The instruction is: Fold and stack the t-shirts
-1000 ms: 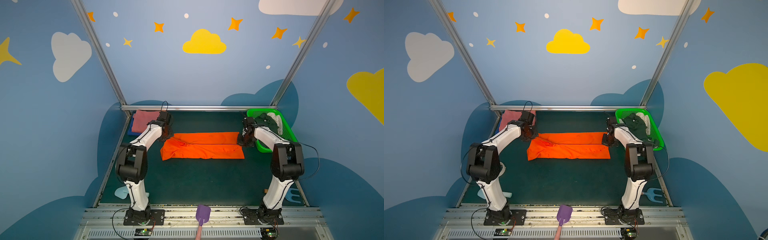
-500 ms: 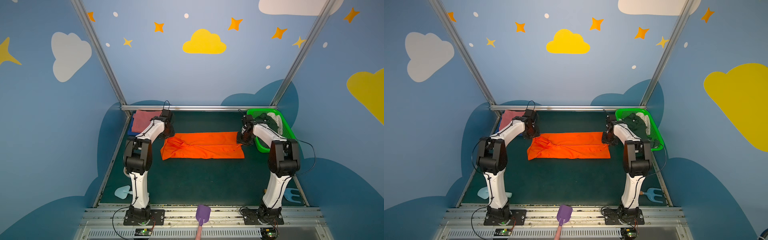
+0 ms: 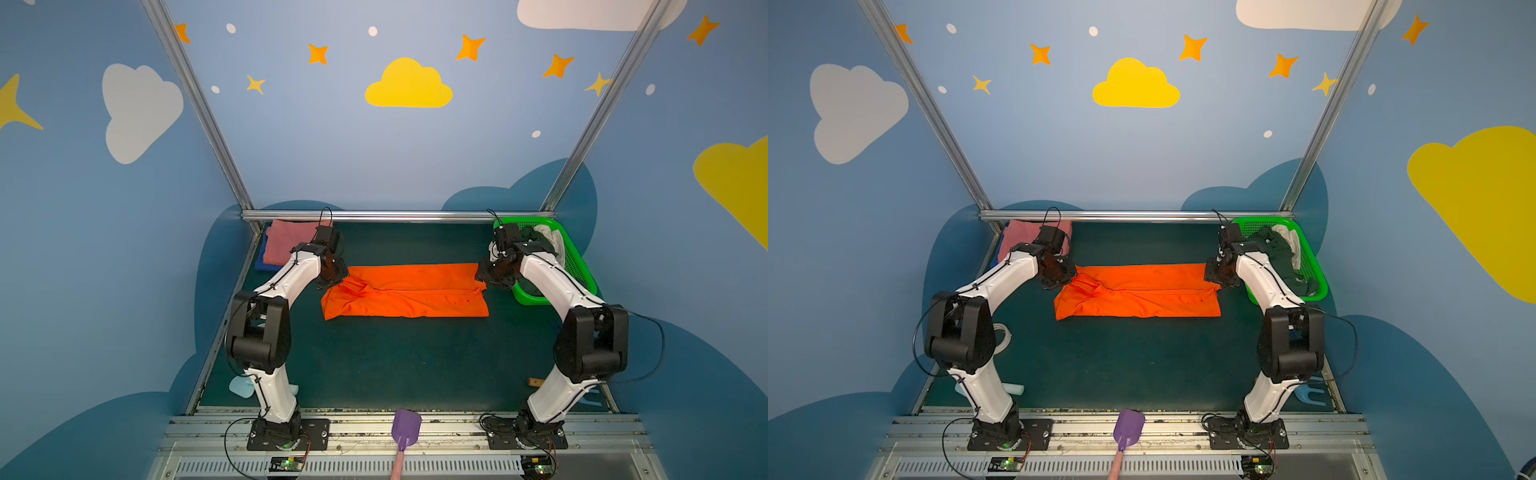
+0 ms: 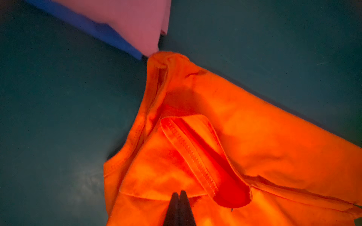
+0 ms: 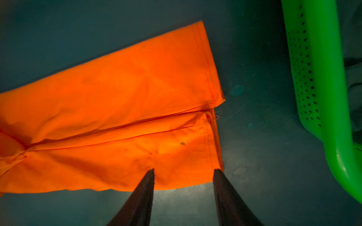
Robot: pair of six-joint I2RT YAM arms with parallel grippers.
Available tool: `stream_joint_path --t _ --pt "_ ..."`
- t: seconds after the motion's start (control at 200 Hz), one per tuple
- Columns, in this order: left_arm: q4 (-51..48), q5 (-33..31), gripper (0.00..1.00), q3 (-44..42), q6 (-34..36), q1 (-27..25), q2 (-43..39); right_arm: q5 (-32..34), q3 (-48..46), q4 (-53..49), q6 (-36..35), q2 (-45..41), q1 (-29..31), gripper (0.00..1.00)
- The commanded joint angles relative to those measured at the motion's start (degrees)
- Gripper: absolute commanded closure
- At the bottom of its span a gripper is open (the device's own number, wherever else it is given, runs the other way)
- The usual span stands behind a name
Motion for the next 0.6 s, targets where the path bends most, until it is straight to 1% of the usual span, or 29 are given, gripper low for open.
stream_joint_path --t 0.0,0.09,0.22,0.441,0.596 --pt "2.2 3.4 0.95 -5.1 -3.2 -1.2 -0.8 -2.2 -2.5 1.0 0.7 -0.7 0.6 0.50" --pt "3.6 4.4 0.95 -7.1 -4.1 -2.1 0.0 -2.5 -3.4 1.4 0.8 -1.0 0.9 0.50" --pt "4.3 4.6 0.95 -6.7 -4.4 -3.1 2.7 -3.1 -4.2 1.9 1.0 -0.9 1.1 0.51" --pt "7.2 5.6 0.95 -2.6 -4.8 -3.2 7.8 -3.6 -4.6 2.3 1.1 -0.4 1.6 0.51" --pt "9.3 5.7 0.95 2.9 -3.7 -3.1 12.8 -3.6 -4.7 2.3 1.1 0.0 1.6 0.51"
